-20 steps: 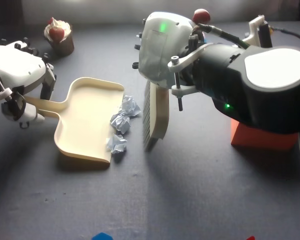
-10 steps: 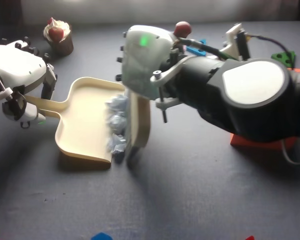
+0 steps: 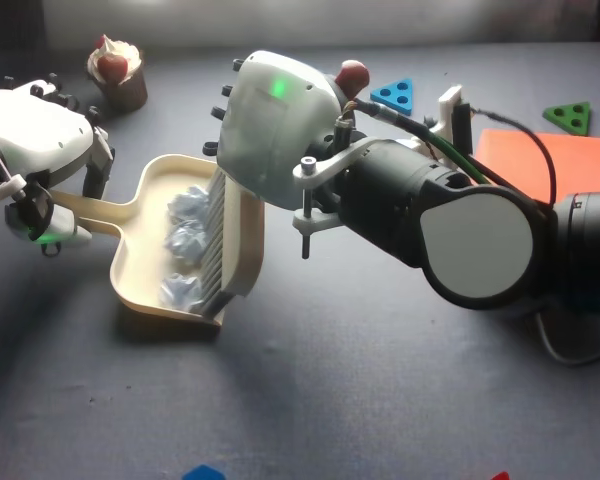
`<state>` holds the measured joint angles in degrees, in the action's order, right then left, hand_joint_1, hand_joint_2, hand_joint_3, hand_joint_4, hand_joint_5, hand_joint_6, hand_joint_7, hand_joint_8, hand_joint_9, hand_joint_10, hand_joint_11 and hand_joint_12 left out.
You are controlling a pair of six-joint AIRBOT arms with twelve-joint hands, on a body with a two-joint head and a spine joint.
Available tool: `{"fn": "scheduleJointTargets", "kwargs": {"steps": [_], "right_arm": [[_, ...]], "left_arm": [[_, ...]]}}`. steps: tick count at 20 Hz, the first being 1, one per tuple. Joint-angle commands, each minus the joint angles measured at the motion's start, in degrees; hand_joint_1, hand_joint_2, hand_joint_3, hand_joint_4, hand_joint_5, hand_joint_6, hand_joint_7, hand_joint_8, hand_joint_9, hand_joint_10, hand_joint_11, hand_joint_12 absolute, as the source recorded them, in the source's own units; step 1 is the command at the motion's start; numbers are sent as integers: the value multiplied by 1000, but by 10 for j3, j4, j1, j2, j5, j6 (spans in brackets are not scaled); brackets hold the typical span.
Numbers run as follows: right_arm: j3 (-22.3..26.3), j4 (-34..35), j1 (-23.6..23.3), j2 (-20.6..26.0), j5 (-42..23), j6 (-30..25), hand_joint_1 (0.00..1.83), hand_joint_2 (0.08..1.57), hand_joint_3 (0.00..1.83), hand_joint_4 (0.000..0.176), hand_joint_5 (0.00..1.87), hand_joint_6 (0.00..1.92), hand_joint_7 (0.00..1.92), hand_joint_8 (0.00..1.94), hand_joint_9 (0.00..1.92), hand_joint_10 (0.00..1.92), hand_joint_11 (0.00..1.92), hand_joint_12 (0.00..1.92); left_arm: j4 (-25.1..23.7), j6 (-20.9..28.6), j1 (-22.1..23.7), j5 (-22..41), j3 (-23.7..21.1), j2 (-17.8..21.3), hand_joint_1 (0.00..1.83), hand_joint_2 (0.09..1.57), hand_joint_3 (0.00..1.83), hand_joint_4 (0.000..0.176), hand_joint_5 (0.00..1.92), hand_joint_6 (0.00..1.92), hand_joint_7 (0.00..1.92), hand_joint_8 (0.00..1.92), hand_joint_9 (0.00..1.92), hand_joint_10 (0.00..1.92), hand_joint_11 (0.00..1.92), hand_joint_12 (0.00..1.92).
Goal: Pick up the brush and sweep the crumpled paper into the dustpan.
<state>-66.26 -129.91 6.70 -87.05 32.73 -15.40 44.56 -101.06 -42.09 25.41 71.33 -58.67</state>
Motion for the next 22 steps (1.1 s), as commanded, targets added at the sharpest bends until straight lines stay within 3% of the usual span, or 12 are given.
{"fn": "scheduleJointTargets", "kwargs": {"steps": [1,2,3,4,5,9,14,20,21,22], "right_arm": [[5,-46,-4,4,66,-4,1290,1185,2,0,803,1921,1069,1941,1272,1921,1454,1921],[7,-62,2,4,90,-31,1295,1185,2,0,792,1921,1066,1941,1272,1921,1455,1921],[9,-87,8,4,114,-63,1298,1187,2,0,797,1921,1064,1941,1271,1921,1454,1921],[12,-107,13,5,129,-75,1292,1186,1,0,808,1921,1067,1941,1270,1921,1457,1921],[15,-112,15,8,131,-76,1291,1187,1,0,810,1921,1067,1941,1270,1921,1458,1921],[19,-112,11,29,93,-59,1308,1174,0,0,785,1921,1076,1941,1272,1921,1458,1921],[7,-71,-22,44,17,-1,1290,1171,0,0,819,1921,1085,1941,1270,1921,1455,1921],[-5,-59,-21,28,-5,13,1281,1185,0,0,805,1921,1066,1941,1248,1921,1431,1921],[-8,-59,-20,23,-4,13,1280,1183,0,0,816,1921,1066,1941,1248,1921,1433,1921],[-12,-59,-20,17,-4,13,1288,1178,0,0,818,1921,1068,1941,1251,1921,1437,1921]], "left_arm": [[-11,-3,3,61,1,2,1028,1155,0,70,905,1100,459,4,383,3,0,958],[-11,-3,3,62,1,2,1024,1155,0,79,904,1101,469,6,395,6,0,968],[-11,-3,3,62,1,2,1028,1159,1,61,897,1112,454,2,383,3,0,945],[-11,-3,4,63,1,2,1021,1162,2,71,890,1124,451,1,382,2,0,933],[-11,-3,4,63,1,2,1045,1152,0,35,914,1087,461,3,395,5,0,950],[-11,-4,4,64,0,2,1019,1168,3,65,879,1140,428,3,371,2,0,945],[-10,-4,4,65,0,1,1009,1173,2,78,870,1152,418,0,367,0,0,940],[-10,-4,3,65,-1,2,1032,1159,1,53,899,1107,424,0,377,1,0,993],[-10,-4,3,65,-1,2,1026,1161,1,62,893,1116,427,1,377,1,0,975],[-10,-4,4,65,-1,2,1036,1158,0,46,901,1104,432,2,370,2,0,963]]}}
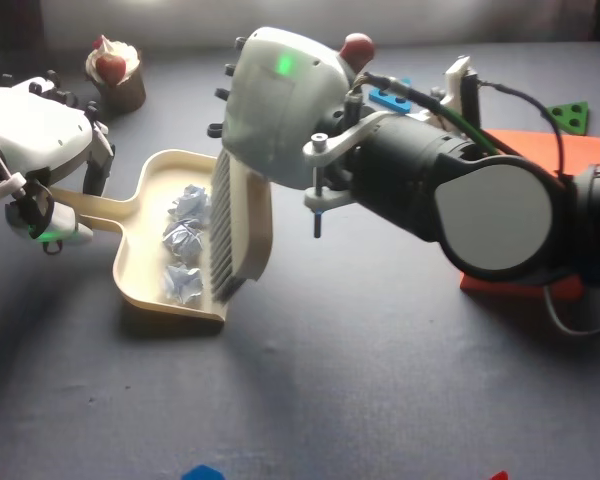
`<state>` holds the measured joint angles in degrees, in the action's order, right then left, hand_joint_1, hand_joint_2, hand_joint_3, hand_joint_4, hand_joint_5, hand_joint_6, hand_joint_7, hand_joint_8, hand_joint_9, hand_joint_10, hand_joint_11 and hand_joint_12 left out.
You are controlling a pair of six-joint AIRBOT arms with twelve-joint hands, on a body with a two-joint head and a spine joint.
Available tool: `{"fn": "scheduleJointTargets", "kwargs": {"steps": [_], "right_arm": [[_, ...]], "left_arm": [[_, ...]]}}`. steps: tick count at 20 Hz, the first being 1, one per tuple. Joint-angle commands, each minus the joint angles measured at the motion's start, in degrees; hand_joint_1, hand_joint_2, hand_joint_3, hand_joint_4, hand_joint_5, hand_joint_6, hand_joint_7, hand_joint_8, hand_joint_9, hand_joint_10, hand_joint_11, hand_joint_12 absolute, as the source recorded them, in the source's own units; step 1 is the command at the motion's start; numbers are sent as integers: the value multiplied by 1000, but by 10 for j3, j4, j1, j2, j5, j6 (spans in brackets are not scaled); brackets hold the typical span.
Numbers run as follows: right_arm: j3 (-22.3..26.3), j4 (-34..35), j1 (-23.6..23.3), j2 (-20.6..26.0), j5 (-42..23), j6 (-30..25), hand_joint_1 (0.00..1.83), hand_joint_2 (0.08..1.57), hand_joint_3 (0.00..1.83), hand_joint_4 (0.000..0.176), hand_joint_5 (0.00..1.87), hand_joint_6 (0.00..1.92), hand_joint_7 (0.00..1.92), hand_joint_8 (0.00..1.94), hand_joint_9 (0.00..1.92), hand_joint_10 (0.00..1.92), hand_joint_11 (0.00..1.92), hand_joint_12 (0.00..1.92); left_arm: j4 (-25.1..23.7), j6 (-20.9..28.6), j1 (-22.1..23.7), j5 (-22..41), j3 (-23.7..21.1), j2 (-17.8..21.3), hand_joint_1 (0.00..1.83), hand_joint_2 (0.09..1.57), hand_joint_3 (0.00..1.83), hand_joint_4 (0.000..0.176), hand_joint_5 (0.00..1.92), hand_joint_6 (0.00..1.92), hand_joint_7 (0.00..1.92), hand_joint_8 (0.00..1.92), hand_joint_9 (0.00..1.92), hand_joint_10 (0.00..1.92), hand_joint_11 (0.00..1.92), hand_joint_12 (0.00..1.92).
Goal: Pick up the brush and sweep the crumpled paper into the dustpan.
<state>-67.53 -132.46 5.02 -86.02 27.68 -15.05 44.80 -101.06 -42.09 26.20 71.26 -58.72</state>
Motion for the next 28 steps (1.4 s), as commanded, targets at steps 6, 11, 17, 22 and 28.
{"fn": "scheduleJointTargets", "kwargs": {"steps": [6,11,17,22,28], "right_arm": [[-11,-43,4,-21,71,-16,1277,1177,0,0,777,1921,1080,1941,1273,1921,1464,1921],[-12,-89,18,-30,132,-71,1268,1189,2,0,798,1921,1067,1941,1251,1921,1438,1921],[-1,-91,18,2,109,-71,1279,1178,0,0,817,1921,1073,1941,1250,1921,1438,1921],[23,-91,18,42,106,-70,1286,1184,1,0,810,1921,1067,1941,1244,1921,1429,1921],[101,-81,25,113,98,-54,1262,1205,2,0,759,1921,1022,1941,1217,1921,1408,1921]], "left_arm": [[-12,-4,4,58,-2,2,1028,1157,0,66,903,1101,431,4,366,8,0,980],[-10,-5,4,58,-2,2,1024,1160,1,71,896,1111,450,4,374,5,0,973],[-10,-7,5,58,-3,3,1008,1164,1,98,885,1128,450,2,381,4,0,966],[-10,-12,8,55,-3,3,1036,1160,0,44,898,1112,419,4,356,3,0,903],[-10,-16,8,54,-3,7,1043,1150,0,46,919,1077,440,2,385,4,0,998]]}}
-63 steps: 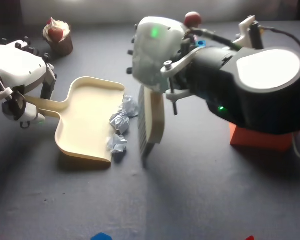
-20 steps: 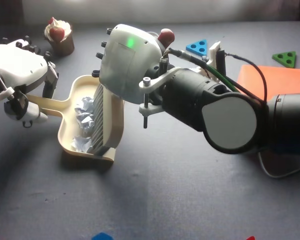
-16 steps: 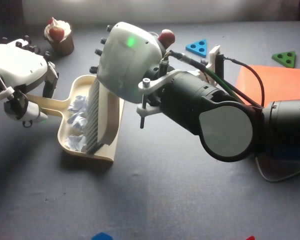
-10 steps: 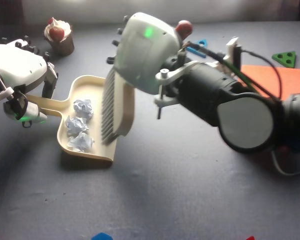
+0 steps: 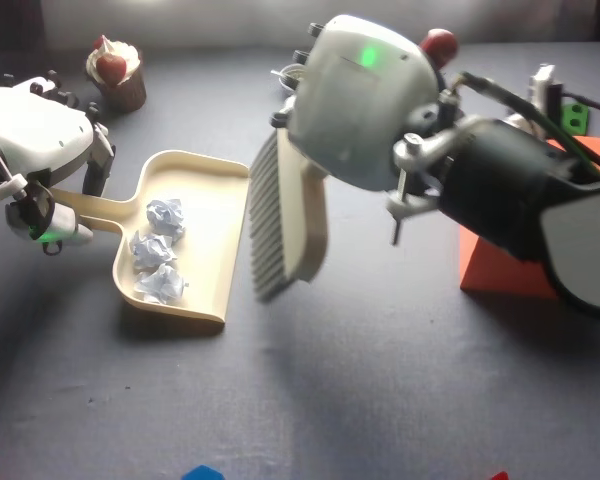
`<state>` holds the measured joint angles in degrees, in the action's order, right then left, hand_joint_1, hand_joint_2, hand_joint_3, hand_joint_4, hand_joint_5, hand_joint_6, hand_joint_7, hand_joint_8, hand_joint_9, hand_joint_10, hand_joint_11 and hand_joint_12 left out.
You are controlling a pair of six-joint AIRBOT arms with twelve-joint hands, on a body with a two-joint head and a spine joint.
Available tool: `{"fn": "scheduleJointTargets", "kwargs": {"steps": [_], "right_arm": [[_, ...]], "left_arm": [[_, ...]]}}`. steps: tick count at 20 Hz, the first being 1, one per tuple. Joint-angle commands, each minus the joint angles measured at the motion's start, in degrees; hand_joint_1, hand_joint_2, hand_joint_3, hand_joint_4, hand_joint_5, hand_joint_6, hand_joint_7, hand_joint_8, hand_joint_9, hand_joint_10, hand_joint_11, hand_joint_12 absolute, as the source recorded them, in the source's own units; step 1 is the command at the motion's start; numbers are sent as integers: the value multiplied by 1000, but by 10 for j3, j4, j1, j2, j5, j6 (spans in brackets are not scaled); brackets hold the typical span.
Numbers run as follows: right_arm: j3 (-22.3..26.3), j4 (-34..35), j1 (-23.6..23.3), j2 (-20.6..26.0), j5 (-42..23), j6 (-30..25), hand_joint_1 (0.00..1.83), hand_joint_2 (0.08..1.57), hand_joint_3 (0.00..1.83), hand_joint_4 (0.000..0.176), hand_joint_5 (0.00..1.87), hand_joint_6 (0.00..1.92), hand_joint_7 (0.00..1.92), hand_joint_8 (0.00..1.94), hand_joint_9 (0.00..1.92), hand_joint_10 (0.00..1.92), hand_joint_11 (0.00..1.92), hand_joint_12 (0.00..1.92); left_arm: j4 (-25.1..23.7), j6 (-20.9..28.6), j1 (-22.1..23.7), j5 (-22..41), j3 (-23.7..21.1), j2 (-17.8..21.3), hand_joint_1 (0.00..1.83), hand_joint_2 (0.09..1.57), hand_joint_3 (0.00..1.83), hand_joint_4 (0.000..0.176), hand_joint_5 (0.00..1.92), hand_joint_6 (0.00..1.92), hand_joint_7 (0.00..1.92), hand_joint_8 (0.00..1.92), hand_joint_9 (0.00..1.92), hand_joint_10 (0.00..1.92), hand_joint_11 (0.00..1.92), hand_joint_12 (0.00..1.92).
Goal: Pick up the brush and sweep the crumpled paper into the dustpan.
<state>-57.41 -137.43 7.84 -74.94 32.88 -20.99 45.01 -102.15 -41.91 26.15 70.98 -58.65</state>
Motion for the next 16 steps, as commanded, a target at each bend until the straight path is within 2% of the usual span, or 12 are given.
{"fn": "scheduleJointTargets", "kwargs": {"steps": [1,2,3,4,7,8,9,10,12,13,14,16], "right_arm": [[11,-24,1,10,47,20,1268,1204,0,0,739,1857,1043,1941,1237,1921,1423,1921],[22,-11,3,19,47,40,1270,1199,0,0,752,1750,1048,1941,1243,1921,1421,1921],[27,1,4,23,47,51,1275,1192,0,0,774,1703,1054,1941,1242,1921,1422,1921],[33,25,4,27,47,80,1263,1201,1,0,763,1764,1043,1941,1234,1921,1413,1921],[40,44,9,28,58,111,1272,1200,0,0,777,1919,1035,1941,1219,1921,1406,1921],[43,49,9,28,58,122,1268,1194,0,0,776,1921,1028,1941,1211,1921,1401,1921],[50,67,9,29,59,149,1273,1196,0,0,789,1921,1026,1941,1209,1921,1404,1921],[55,89,9,29,62,176,1271,1196,0,0,789,1921,1016,1941,1205,1921,1401,1921],[62,108,9,29,64,196,1272,1199,1,0,767,1921,1048,1941,1237,1921,1426,1921],[66,117,9,31,64,202,1270,1197,0,0,779,1921,1045,1941,1232,1921,1421,1921],[71,137,9,33,64,213,1260,1205,2,0,779,1921,1036,1941,1220,1921,1414,1921],[78,182,9,37,64,241,1260,1202,0,0,781,1921,1024,1941,1207,1921,1403,1921]], "left_arm": [[-12,-5,6,55,0,6,1034,1138,0,85,939,1045,475,8,422,11,0,1061],[-12,-5,6,55,0,6,1029,1147,2,77,919,1075,454,3,406,5,0,1033],[-12,-5,6,55,0,6,1021,1154,3,83,904,1098,447,0,397,2,0,1023],[-12,-5,6,55,0,6,1029,1155,1,66,905,1098,438,2,395,1,0,1005],[-12,-5,6,56,0,8,1024,1159,2,68,896,1111,436,3,391,3,0,983],[-12,-5,6,56,0,8,1030,1157,0,60,903,1102,450,6,403,7,0,1010],[-12,-5,6,56,0,8,1021,1155,0,85,905,1097,452,5,409,7,0,1006],[-12,-5,6,56,-1,9,1021,1157,0,80,902,1102,446,1,405,4,0,989],[-12,-5,6,56,-3,11,983,1155,0,165,882,1125,406,1,391,5,0,990],[-12,-6,7,57,-3,12,972,1077,0,91,760,451,391,8,388,3,0,966],[-12,-6,7,57,-3,12,939,1024,0,112,641,134,360,7,371,5,25,924],[-12,-7,7,57,-3,13,886,983,0,139,472,5,350,2,376,1,80,794]]}}
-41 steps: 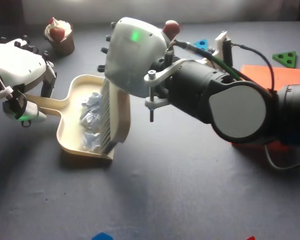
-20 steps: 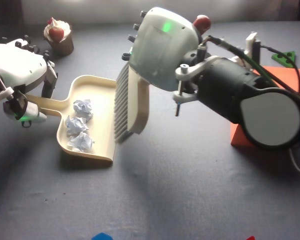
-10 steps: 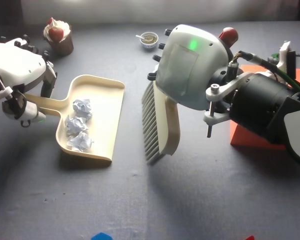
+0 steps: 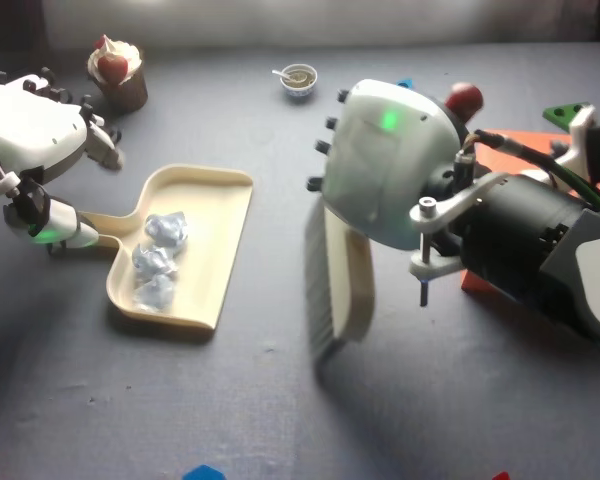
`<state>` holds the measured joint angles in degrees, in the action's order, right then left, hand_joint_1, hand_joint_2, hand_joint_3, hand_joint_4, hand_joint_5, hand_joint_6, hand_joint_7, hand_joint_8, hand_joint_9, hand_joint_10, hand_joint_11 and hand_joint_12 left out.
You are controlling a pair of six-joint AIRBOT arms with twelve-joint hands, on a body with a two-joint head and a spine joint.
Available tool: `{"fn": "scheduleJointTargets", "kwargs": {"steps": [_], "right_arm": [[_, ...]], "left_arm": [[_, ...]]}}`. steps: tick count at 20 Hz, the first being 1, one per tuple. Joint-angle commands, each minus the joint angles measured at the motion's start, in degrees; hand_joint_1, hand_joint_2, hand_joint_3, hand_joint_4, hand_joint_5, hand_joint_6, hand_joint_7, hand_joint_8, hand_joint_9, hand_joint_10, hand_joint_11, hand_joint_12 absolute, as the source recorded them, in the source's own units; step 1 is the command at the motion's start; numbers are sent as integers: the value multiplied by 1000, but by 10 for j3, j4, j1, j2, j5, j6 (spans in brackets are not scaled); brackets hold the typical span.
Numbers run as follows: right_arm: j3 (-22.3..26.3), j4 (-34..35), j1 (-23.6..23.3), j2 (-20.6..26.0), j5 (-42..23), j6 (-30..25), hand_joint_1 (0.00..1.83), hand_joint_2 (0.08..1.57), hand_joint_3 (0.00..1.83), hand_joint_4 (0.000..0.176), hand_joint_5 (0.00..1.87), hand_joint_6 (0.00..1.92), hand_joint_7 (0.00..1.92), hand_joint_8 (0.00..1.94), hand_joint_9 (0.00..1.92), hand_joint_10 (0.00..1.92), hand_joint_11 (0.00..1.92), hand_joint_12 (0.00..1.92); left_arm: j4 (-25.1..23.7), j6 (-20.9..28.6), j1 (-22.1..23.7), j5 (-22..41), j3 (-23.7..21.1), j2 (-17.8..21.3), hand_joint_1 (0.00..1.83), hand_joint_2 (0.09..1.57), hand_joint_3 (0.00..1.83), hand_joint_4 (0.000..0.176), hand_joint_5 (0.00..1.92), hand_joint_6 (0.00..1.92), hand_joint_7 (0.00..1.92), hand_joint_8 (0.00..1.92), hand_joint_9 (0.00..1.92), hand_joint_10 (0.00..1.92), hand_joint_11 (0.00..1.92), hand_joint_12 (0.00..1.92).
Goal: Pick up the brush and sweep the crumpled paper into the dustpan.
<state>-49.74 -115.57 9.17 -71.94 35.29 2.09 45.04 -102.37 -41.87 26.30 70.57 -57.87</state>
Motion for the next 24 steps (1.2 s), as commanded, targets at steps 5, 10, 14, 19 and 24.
{"fn": "scheduleJointTargets", "kwargs": {"steps": [5,10,14,19,24], "right_arm": [[23,24,-9,17,48,38,1224,1188,0,0,769,1639,1032,1941,1197,1921,1397,1921],[39,129,-28,23,55,81,991,906,0,2,739,1915,857,1941,1018,1921,1247,1921],[55,207,-46,33,55,116,942,819,0,40,661,1921,692,1941,820,1921,996,1921],[71,241,-58,42,48,141,684,691,0,0,354,458,323,744,228,1065,93,1513],[85,255,-58,60,44,110,608,641,2,0,117,0,214,0,204,1,188,130]], "left_arm": [[-12,-6,7,55,-3,8,880,901,0,139,261,0,307,2,346,3,91,716],[-12,-11,21,50,-4,15,849,903,0,133,249,1,310,3,348,3,82,710],[-16,-33,66,15,-6,30,815,911,1,131,263,5,328,8,356,5,95,710],[9,-93,144,-31,-28,56,758,933,8,134,282,9,329,4,353,1,88,714],[15,-94,177,-55,-64,77,761,933,0,142,301,5,336,5,365,3,71,757]]}}
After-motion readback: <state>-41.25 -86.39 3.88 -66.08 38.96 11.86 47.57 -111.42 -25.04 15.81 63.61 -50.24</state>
